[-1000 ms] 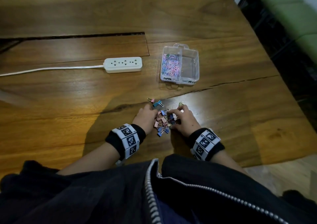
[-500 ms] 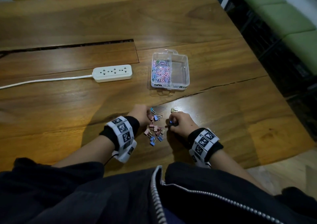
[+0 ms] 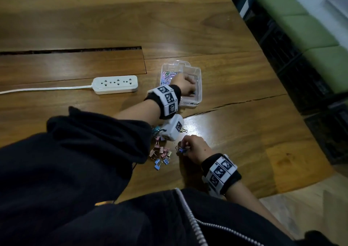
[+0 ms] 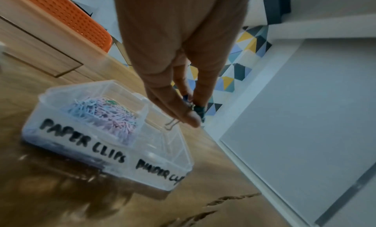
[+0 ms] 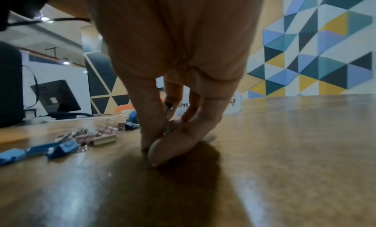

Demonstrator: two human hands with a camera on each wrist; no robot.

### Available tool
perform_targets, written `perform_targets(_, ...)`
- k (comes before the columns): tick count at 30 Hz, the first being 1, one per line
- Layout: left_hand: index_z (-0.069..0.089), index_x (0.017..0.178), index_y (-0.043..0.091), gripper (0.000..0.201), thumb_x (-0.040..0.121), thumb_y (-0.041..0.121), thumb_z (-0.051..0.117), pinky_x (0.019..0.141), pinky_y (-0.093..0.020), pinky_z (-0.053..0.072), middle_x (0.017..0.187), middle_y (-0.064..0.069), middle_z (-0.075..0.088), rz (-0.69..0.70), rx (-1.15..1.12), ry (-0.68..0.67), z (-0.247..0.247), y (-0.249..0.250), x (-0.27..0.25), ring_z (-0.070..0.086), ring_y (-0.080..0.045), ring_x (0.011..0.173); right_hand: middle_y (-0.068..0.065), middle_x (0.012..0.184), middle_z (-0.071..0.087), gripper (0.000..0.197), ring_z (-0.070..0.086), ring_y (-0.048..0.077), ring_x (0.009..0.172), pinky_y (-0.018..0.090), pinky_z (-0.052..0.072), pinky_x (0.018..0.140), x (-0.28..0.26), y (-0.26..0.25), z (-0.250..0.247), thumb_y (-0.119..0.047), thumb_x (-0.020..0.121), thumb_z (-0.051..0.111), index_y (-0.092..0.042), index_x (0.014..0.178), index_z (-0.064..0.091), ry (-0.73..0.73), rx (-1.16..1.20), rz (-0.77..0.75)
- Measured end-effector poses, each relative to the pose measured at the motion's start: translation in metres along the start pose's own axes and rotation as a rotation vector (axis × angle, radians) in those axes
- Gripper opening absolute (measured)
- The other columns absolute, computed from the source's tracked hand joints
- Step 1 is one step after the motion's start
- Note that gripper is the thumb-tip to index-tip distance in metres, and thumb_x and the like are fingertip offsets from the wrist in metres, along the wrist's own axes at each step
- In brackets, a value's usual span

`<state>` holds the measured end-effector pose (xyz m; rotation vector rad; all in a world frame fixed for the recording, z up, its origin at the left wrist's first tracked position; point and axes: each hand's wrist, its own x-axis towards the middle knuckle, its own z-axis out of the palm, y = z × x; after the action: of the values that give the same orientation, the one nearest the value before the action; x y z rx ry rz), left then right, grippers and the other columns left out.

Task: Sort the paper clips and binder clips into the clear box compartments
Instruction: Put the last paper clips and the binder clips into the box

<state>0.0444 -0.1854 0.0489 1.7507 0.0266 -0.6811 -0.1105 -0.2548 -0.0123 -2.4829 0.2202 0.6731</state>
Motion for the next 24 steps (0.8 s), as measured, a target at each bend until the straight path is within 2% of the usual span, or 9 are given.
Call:
perform_targets(3, 0.056, 0.081, 0.012, 0.013, 0.091, 0.006, 0.050, 0.079, -0.033, 0.054, 0.083, -0.004, 0.054, 0.013, 0.102, 0.004, 0.005, 0.000, 0.008, 0.056, -0.020, 0.079, 0.004, 0.098, 0.058, 0.014, 0.057, 0.018, 0.085, 0.016, 0.044, 0.062, 0.000, 0.003, 0.002, 0.002, 0.081, 0.058, -0.009, 0.088, 0.064, 0.015, 0.095, 0.010)
perform_targets(6, 0.056, 0.115, 0.003, 0.028, 0.092, -0.003, 0.041, 0.077, -0.035, 0.052, 0.103, -0.008, 0.051, 0.013, 0.137, -0.074, -0.004, -0.006, 0.005, 0.051, -0.020, 0.082, 0.001, 0.086, 0.059, 0.022, 0.057, 0.013, 0.073, 0.014, 0.050, 0.049, 0.001, 0.011, 0.000, 0.008, 0.080, 0.056, -0.014, 0.077, 0.056, -0.006, 0.316, 0.058)
perform_targets(9, 0.053, 0.116, 0.001, 0.029, 0.088, -0.003, 0.049, 0.068, -0.021, 0.048, 0.102, -0.006, 0.055, 0.119, 0.235, -0.065, -0.026, -0.014, -0.017, 0.054, -0.015, 0.082, -0.001, 0.078, 0.056, 0.022, 0.057, 0.007, 0.061, 0.012, 0.049, 0.043, 0.003, 0.014, -0.012, 0.008, 0.078, 0.062, -0.012, 0.073, 0.055, 0.014, 0.464, 0.065)
perform_targets(12, 0.055, 0.115, 0.006, 0.030, 0.085, 0.002, 0.057, 0.070, -0.015, 0.044, 0.110, -0.008, 0.057, 0.168, 0.604, -0.121, -0.054, -0.037, -0.046, 0.052, -0.014, 0.092, 0.001, 0.076, 0.056, 0.026, 0.058, 0.005, 0.047, 0.016, 0.048, 0.044, 0.011, 0.011, -0.039, 0.011, 0.078, 0.061, -0.013, 0.068, 0.054, 0.073, 0.673, 0.043)
perform_targets(14, 0.050, 0.124, 0.015, 0.046, 0.081, 0.005, 0.063, 0.082, -0.022, 0.046, 0.130, -0.006, 0.050, 0.072, 0.900, -0.226, -0.070, -0.063, -0.059, 0.051, -0.017, 0.106, 0.003, 0.076, 0.056, 0.025, 0.057, 0.008, 0.051, 0.018, 0.051, 0.046, 0.019, 0.004, -0.060, 0.011, 0.078, 0.059, -0.011, 0.069, 0.054, 0.109, 0.744, 0.026)
perform_targets(17, 0.024, 0.143, 0.033, 0.076, 0.081, 0.014, 0.064, 0.105, -0.039, 0.040, 0.153, -0.001, 0.022, 0.015, 1.260, -0.339, -0.077, -0.096, -0.071, 0.034, -0.027, 0.132, 0.003, 0.076, 0.057, 0.023, 0.058, 0.010, 0.053, 0.016, 0.052, 0.046, 0.041, -0.011, -0.090, 0.011, 0.079, 0.057, -0.010, 0.072, 0.052, 0.169, 0.748, 0.024)
perform_targets(19, 0.013, 0.145, 0.038, 0.075, 0.087, 0.023, 0.058, 0.105, -0.044, 0.040, 0.157, 0.002, 0.011, 0.060, 1.369, -0.344, -0.073, -0.108, -0.077, 0.022, -0.030, 0.138, 0.004, 0.078, 0.058, 0.022, 0.060, 0.010, 0.057, 0.016, 0.052, 0.045, 0.059, -0.021, -0.101, 0.009, 0.079, 0.060, -0.011, 0.072, 0.052, 0.257, 0.701, 0.049)
perform_targets(21, 0.014, 0.144, 0.040, 0.066, 0.092, 0.024, 0.050, 0.097, -0.041, 0.047, 0.156, 0.002, 0.013, 0.149, 1.439, -0.292, -0.065, -0.115, -0.084, 0.024, -0.031, 0.137, 0.007, 0.087, 0.060, 0.014, 0.061, 0.014, 0.065, 0.018, 0.054, 0.051, 0.072, -0.030, -0.104, 0.002, 0.080, 0.063, -0.009, 0.081, 0.056, 0.327, 0.627, 0.083)
perform_targets(24, 0.035, 0.139, 0.035, 0.050, 0.094, 0.017, 0.046, 0.091, -0.037, 0.049, 0.149, -0.003, 0.029, 0.262, 1.436, -0.199, -0.056, -0.120, -0.091, 0.038, -0.028, 0.125, 0.011, 0.120, 0.057, 0.029, 0.063, 0.023, 0.097, 0.032, 0.056, 0.084, 0.073, -0.038, -0.099, -0.007, 0.085, 0.059, -0.005, 0.114, 0.056, 0.384, 0.412, 0.096)
